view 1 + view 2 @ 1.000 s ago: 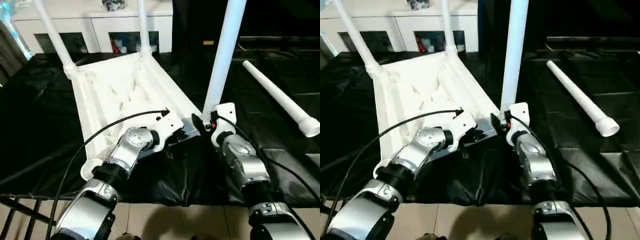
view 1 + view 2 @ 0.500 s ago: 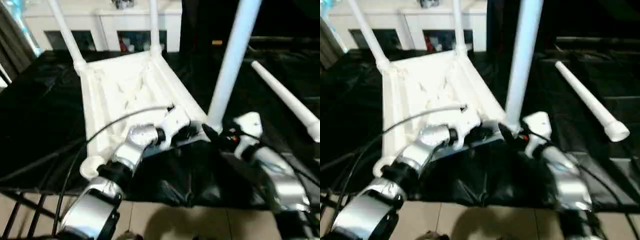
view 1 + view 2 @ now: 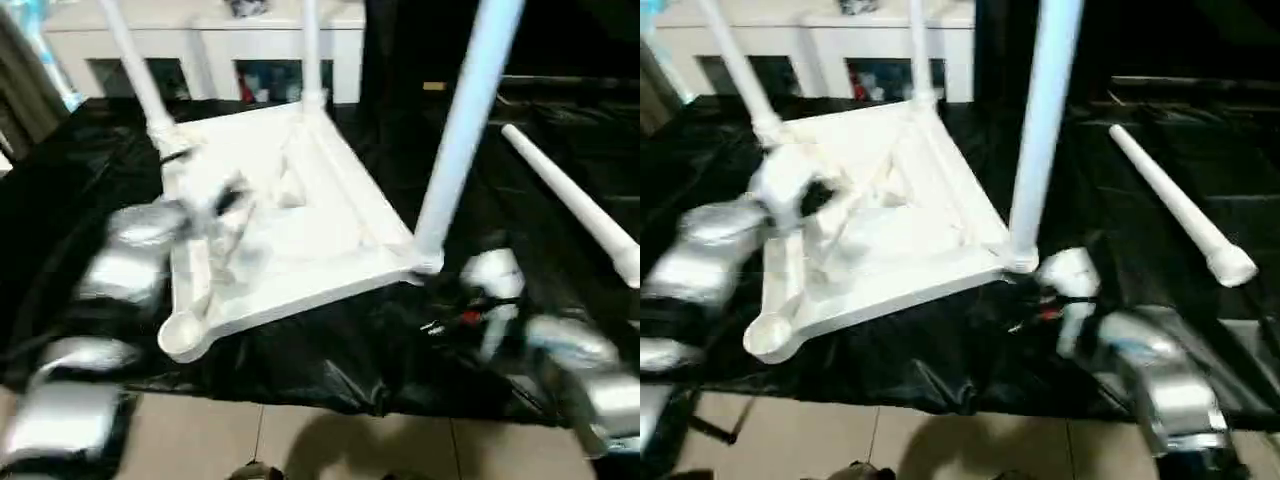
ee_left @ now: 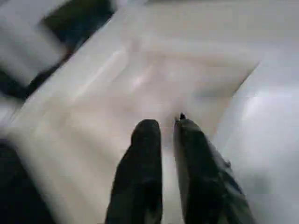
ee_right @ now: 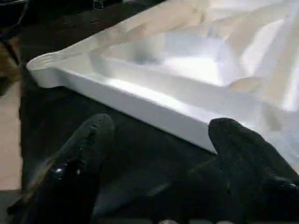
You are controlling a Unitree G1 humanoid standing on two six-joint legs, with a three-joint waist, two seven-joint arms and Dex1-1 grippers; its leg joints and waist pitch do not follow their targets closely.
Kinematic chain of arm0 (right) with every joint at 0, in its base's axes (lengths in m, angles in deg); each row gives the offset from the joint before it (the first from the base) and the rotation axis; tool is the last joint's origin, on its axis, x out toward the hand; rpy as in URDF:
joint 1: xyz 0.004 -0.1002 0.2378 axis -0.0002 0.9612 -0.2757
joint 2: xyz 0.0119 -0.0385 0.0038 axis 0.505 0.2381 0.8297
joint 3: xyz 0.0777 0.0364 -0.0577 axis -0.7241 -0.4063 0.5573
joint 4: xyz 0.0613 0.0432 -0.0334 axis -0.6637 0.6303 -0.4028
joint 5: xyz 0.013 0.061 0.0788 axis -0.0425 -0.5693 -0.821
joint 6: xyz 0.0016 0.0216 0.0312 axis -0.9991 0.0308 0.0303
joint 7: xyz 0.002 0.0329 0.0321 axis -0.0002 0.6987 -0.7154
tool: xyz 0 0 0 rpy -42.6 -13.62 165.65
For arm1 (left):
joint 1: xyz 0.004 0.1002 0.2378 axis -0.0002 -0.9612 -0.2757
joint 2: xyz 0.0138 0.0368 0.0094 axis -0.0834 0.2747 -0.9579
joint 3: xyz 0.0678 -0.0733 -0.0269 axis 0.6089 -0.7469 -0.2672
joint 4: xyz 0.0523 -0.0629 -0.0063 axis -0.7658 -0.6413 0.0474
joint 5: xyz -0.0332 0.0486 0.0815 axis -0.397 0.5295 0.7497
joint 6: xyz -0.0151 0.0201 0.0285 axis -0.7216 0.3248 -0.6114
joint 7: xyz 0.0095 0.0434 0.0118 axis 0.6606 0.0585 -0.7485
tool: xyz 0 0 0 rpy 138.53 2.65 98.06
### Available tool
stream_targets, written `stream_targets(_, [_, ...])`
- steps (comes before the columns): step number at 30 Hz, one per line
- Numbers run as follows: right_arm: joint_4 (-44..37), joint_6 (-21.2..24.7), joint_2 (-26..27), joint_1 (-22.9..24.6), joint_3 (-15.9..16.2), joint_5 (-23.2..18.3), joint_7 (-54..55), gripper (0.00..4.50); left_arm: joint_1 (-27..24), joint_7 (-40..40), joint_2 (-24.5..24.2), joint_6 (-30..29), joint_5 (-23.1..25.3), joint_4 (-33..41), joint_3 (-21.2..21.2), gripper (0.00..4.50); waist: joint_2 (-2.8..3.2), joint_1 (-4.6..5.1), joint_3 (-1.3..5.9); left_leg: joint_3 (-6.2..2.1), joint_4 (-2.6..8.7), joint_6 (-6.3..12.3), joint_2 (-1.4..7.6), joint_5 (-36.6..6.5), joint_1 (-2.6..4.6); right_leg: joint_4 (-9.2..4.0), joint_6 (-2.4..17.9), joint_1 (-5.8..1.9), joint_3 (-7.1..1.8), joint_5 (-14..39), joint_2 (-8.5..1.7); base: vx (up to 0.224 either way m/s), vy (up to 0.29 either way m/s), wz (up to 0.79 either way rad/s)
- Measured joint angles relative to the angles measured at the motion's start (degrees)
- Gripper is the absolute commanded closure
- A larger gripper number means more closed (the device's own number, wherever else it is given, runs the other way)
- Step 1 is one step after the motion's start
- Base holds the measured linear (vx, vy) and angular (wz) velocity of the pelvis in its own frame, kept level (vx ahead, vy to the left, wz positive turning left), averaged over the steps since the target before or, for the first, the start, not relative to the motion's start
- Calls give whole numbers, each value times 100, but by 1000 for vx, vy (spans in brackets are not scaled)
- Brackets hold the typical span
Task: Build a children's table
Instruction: Rotate table base
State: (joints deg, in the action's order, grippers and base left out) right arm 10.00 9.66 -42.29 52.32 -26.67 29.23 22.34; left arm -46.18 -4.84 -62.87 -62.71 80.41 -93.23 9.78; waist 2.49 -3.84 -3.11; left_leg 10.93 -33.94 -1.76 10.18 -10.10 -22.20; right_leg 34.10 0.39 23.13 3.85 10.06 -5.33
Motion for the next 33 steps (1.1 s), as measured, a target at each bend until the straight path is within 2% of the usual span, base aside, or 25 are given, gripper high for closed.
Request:
stream_targets(3, [429,81,104,-327,125,372,260,119,-176,62,-229,-360,176,66,116,418,-67,-14,0,0,-2,-7,-1,5,1,2,3,-1,-4,-2,0,0,0,0])
stream_targets(5, [618,77,170,-479,212,554,404,149,-242,23,-232,-453,276,64,285,446,-86,-70,5,1,-3,-10,-2,7,2,2,3,-3,-7,-2,-1,0,0,0])
stream_targets(8, [956,72,256,-703,423,800,612,156,-256,-178,-275,-472,476,-27,594,450,-126,-122,1,1,-2,-12,-1,8,2,5,3,-1,-8,-3,0,0,0,0])
stream_targets(9, [1085,66,286,-795,477,851,664,178,-263,-251,-303,-473,548,-98,683,450,-129,-119,2,1,-2,-13,-1,7,3,5,3,-1,-8,-3,0,0,0,0])
stream_targets(13, [1341,41,339,-920,555,1032,830,215,-333,-526,-405,-538,719,-135,898,450,-130,-116,2,1,-1,-13,-1,7,1,6,4,1,-7,-4,0,0,0,0])
stream_targets(15, [1649,-34,427,-1127,706,1221,900,232,-413,-873,-590,-621,733,79,1061,450,-129,-77,2,2,0,-16,1,8,8,13,7,2,-8,-6,1,0,0,0])
stream_targets(19, [2237,-230,570,-1455,780,1494,1101,259,-542,-1725,-884,-549,715,606,1414,450,-130,-30,2,3,0,-24,2,13,21,26,8,2,-11,-7,1,0,0,0])
stream_targets(22, [2697,-406,664,-1741,785,1620,1297,278,-787,-2816,-1162,-399,540,1135,1735,450,-129,26,1,3,0,-26,2,14,23,30,11,2,-11,-8,1,0,0,0])
stream_targets(24, [2969,-533,676,-1855,750,1679,1476,310,-956,-3431,-1361,-405,281,1640,1847,450,-133,34,2,3,1,-27,2,14,23,29,11,3,-11,-8,2,0,0,0])
stream_targets(27, [3200,-640,718,-1972,708,1720,1623,327,-1038,-3903,-1365,-528,-8,2064,1967,450,-134,62,1,12,1,-27,3,13,22,30,12,5,-15,-8,2,0,0,0])
stream_targets(29, [3441,-760,745,-2085,671,1737,1762,353,-1066,-4124,-1212,-728,-244,2372,2053,450,-134,72,1,14,1,-28,3,13,23,33,12,5,-16,-8,1,0,0,0])
stream_targets(31, [3645,-785,760,-2206,579,1814,1906,357,-1063,-4156,-918,-858,-374,2527,2081,450,-133,54,1,17,-1,-27,3,15,23,36,14,5,-18,-9,1,0,0,0])
stream_targets(33, [3798,-893,782,-2288,533,1852,1977,372,-1053,-4174,-654,-848,-450,2653,2197,450,-135,75,1,18,-2,-28,4,15,25,37,15,5,-18,-10,2,0,0,0])
